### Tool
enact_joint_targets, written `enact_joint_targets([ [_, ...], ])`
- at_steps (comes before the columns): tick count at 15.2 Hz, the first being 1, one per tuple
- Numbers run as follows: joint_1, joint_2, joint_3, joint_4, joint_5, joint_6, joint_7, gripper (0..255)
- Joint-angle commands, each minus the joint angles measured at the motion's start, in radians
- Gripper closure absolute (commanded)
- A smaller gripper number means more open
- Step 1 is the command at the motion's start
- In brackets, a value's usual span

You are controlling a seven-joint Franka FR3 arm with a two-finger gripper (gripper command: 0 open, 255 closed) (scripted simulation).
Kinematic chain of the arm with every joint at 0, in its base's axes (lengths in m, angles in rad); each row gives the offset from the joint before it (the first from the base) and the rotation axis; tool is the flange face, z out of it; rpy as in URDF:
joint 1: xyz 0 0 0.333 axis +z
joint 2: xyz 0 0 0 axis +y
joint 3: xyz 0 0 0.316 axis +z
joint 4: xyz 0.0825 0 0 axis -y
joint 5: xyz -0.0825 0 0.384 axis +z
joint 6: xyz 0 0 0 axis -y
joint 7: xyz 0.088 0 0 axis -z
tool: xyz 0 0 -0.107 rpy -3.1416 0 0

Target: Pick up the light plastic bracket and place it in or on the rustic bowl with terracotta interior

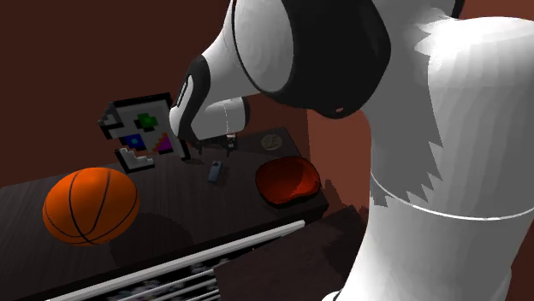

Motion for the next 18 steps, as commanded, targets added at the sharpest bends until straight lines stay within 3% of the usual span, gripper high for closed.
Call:
enact_joint_targets([
  [1, 0.011, 0.083, -0.005, 0.070, 0.000, 0.025, 0.024, 0],
  [5, 0.033, 0.229, -0.017, 0.214, 0.000, 0.048, 0.066, 0],
  [12, 0.040, 0.324, -0.016, 0.268, 0.000, 0.090, 0.066, 0],
  [18, 0.041, 0.332, -0.016, 0.273, 0.000, 0.093, 0.066, 0],
])
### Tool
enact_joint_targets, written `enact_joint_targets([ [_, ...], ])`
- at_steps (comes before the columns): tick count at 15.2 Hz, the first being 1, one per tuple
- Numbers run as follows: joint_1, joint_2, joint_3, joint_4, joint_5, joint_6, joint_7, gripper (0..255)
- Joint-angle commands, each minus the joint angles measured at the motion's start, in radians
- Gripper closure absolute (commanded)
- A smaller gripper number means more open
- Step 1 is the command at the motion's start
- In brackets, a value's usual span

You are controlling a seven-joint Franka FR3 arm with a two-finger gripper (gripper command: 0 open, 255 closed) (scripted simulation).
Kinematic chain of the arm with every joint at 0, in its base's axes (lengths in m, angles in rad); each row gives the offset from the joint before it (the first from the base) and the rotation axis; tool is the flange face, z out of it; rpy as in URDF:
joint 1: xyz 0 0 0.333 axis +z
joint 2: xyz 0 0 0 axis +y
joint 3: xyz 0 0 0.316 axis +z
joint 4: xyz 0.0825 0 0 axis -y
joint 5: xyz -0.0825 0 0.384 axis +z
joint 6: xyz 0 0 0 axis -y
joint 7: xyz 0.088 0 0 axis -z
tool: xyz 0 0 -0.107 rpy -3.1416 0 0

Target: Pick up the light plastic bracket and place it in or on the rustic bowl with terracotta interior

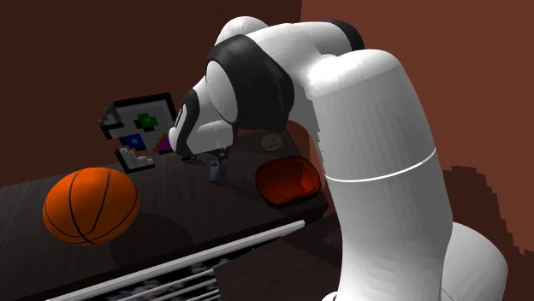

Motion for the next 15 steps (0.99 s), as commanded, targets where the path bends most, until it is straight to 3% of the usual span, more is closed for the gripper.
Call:
enact_joint_targets([
  [1, 0.000, 0.000, 0.000, 0.000, 0.000, 0.000, 0.000, 0],
  [2, 0.000, 0.000, 0.000, 0.000, 0.000, 0.000, 0.000, 0],
  [3, 0.000, 0.000, 0.000, 0.000, 0.000, 0.000, 0.000, 255],
  [12, 0.000, 0.000, 0.000, 0.000, 0.000, 0.000, 0.000, 255],
  [13, 0.000, 0.000, 0.000, 0.000, 0.000, 0.000, 0.000, 0],
  [15, 0.129, 0.037, -0.126, 0.109, -0.161, -0.262, 0.009, 0],
])
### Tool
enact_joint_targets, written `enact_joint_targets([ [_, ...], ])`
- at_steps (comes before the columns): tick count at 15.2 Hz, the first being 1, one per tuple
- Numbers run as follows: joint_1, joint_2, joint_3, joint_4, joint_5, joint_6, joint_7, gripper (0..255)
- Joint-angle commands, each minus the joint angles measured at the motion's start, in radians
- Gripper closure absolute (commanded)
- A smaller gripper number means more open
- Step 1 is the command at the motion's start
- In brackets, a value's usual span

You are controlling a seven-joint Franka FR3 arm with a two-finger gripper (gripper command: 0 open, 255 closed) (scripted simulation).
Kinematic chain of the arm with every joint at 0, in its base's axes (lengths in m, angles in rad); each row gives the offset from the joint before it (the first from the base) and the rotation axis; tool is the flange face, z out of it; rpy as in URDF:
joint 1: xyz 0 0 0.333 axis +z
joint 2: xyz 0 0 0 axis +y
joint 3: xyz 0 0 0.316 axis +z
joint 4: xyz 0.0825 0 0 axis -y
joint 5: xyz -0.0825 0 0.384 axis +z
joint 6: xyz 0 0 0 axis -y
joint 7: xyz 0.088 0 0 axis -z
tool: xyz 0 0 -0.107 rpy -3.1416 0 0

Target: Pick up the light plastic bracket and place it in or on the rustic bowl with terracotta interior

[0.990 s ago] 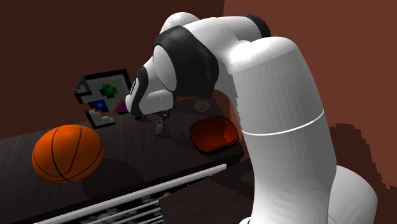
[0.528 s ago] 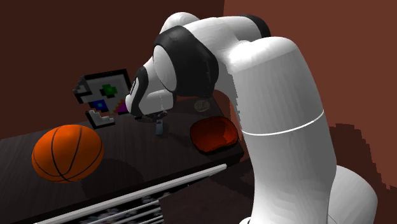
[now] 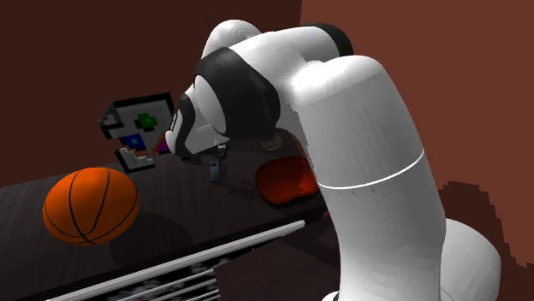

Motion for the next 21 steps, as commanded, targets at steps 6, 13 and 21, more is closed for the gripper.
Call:
enact_joint_targets([
  [6, 0.047, 0.072, -0.045, 0.068, -0.072, -0.093, 0.002, 0],
  [13, 0.046, 0.103, -0.044, 0.082, -0.071, -0.076, 0.001, 0],
  [21, 0.046, 0.103, -0.044, 0.082, -0.071, -0.076, 0.001, 255],
])
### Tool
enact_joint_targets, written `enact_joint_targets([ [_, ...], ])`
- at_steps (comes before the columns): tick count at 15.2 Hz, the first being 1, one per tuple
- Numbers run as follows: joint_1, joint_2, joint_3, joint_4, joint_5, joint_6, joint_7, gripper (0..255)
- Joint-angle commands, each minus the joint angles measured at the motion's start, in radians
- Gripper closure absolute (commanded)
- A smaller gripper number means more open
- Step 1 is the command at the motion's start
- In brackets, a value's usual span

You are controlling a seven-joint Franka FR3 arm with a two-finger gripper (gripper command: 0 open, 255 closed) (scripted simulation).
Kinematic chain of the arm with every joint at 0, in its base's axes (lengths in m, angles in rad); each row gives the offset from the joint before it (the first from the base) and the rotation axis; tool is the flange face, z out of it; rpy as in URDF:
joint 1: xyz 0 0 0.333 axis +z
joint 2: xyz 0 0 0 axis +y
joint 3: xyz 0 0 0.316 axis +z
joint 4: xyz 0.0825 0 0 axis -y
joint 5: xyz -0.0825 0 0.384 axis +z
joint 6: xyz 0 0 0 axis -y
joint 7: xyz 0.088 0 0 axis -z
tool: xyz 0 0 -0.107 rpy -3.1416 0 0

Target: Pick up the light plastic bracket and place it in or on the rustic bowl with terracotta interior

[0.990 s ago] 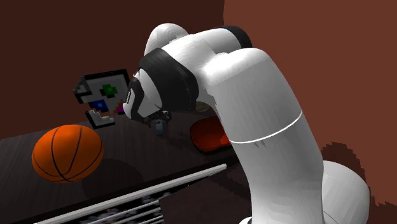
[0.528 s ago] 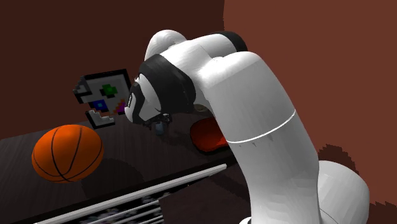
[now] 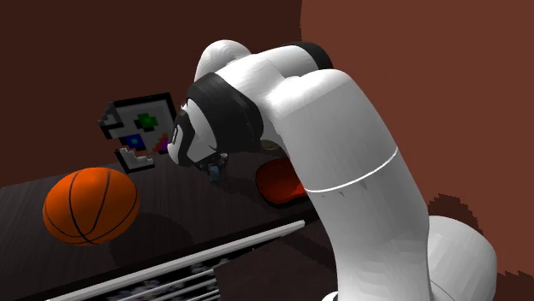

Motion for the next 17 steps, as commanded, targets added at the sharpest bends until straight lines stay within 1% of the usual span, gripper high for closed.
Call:
enact_joint_targets([
  [1, 0.000, 0.001, 0.000, 0.000, 0.000, 0.000, 0.000, 255],
  [5, 0.000, 0.001, 0.000, 0.000, 0.000, 0.000, 0.000, 255],
  [17, 0.004, -0.139, -0.005, -0.055, -0.004, -0.085, 0.001, 255],
])
